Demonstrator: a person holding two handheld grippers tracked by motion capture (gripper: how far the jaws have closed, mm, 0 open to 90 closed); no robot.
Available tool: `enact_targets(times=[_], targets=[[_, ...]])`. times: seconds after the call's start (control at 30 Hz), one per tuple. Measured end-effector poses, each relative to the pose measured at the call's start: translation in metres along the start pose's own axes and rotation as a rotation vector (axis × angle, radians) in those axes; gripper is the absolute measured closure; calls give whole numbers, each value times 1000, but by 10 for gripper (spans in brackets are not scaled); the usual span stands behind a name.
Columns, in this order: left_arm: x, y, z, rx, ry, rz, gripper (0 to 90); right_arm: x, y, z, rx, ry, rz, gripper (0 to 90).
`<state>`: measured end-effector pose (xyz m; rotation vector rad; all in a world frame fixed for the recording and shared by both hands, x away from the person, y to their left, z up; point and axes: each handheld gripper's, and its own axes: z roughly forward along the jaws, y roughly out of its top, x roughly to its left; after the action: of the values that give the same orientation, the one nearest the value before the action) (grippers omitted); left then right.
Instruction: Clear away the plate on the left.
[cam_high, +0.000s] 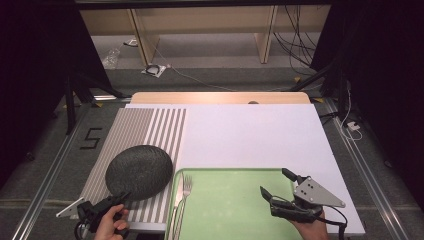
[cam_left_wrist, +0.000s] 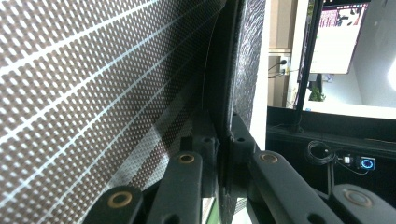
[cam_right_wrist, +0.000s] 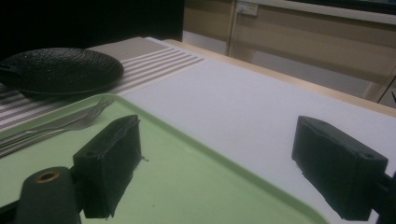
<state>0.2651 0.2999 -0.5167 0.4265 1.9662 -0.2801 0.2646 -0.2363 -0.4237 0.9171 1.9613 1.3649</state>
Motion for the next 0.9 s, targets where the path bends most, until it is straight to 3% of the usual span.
enact_targets(times=[0.13, 0.33, 0.9], targets=[[0, 1, 1, 15, -10, 2, 854, 0, 0, 0, 0, 0, 0, 163], [-3, -2, 2, 40, -65, 2, 856, 0, 0, 0, -1, -2, 4, 163], [-11, -16, 5, 119, -101, 33, 855, -1, 0, 0, -6, -3, 2, 163]])
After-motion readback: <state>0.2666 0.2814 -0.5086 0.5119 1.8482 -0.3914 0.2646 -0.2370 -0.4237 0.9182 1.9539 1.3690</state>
